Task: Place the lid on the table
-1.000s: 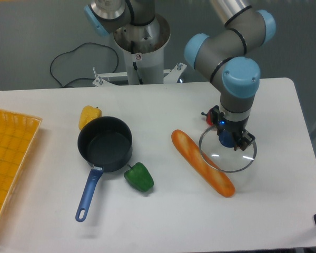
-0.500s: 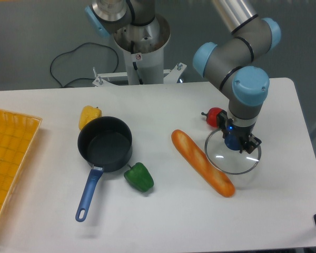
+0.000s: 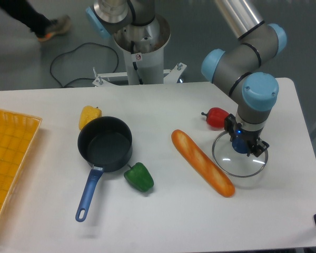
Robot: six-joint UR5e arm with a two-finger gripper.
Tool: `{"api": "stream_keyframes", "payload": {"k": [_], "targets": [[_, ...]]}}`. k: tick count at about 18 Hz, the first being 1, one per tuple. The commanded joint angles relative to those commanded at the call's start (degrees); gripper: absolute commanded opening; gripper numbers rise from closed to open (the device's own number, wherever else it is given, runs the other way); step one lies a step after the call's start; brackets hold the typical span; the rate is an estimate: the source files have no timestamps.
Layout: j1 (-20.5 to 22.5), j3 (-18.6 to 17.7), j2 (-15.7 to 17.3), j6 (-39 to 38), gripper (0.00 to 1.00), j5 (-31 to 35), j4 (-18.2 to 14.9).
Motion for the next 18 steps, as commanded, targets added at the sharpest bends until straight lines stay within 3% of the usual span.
{"api": "stream_keyframes", "payload": {"k": [18], "targets": [[0.88, 0.53, -2.73, 0.53, 0.65, 0.00, 1.49]]}}
